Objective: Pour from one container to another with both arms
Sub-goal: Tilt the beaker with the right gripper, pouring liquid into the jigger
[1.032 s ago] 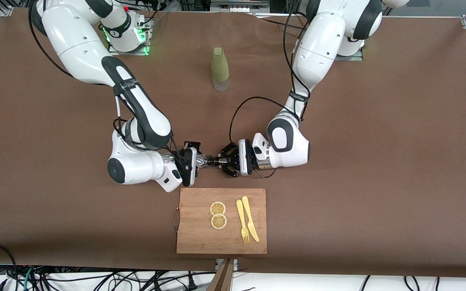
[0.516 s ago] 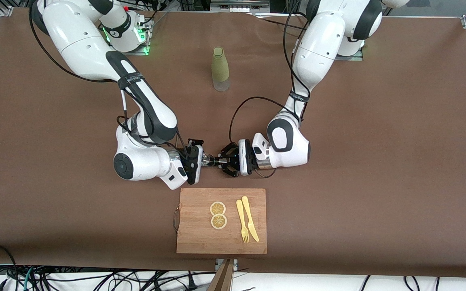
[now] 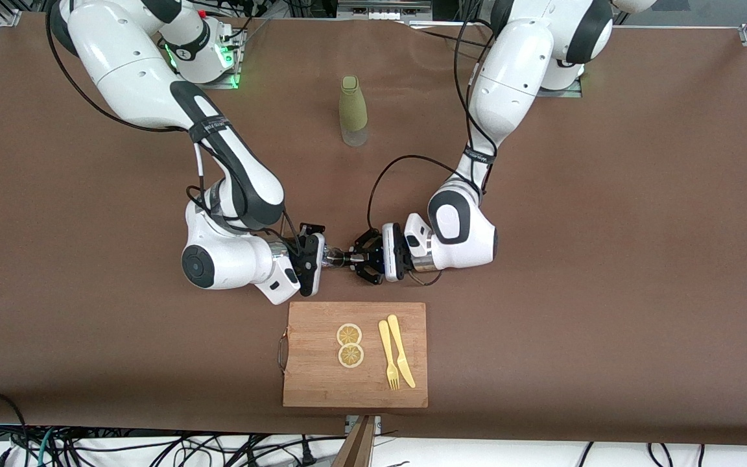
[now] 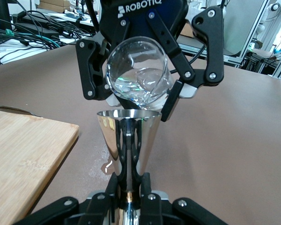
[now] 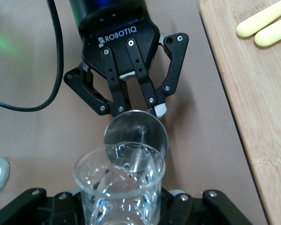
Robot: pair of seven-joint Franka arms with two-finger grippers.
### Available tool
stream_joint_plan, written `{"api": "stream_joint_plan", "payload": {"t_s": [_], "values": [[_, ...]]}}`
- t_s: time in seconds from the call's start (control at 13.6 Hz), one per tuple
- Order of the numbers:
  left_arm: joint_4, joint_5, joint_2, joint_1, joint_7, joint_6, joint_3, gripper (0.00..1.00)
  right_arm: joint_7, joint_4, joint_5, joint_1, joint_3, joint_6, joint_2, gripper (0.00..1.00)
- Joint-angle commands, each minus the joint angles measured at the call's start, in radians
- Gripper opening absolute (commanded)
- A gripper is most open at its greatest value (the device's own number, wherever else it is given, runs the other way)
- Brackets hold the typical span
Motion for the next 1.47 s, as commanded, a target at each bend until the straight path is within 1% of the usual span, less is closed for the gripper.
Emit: {"api": "stream_joint_plan", "payload": {"t_s": [0.0,0.22,0.59,0.96,1.25,1.4], "values": [[0.031,-0.051,0.022,-0.001,0.035,-0.014,0.008,0.00,0.017,0.000,-0.026,-0.004,0.007,-0.023,-0.018,0.27],[0.031,-0.051,0.022,-0.001,0.035,-0.015,0.008,0.00,0.025,0.000,-0.048,-0.003,0.009,-0.034,-0.018,0.27],[0.031,-0.051,0.022,-0.001,0.035,-0.015,0.008,0.00,0.025,0.000,-0.056,-0.004,0.009,-0.035,-0.018,0.27],[0.034,-0.052,0.022,-0.001,0.035,-0.015,0.008,0.00,-0.075,-0.001,-0.034,-0.013,0.007,-0.031,-0.013,0.27],[0.034,-0.054,0.022,-0.003,0.035,-0.015,0.008,0.00,-0.245,-0.006,0.088,-0.043,-0.007,-0.028,-0.012,0.27],[0.034,-0.055,0.022,-0.001,0.035,-0.015,0.008,0.00,-0.300,-0.006,0.125,-0.050,-0.019,-0.031,-0.012,0.27]]}}
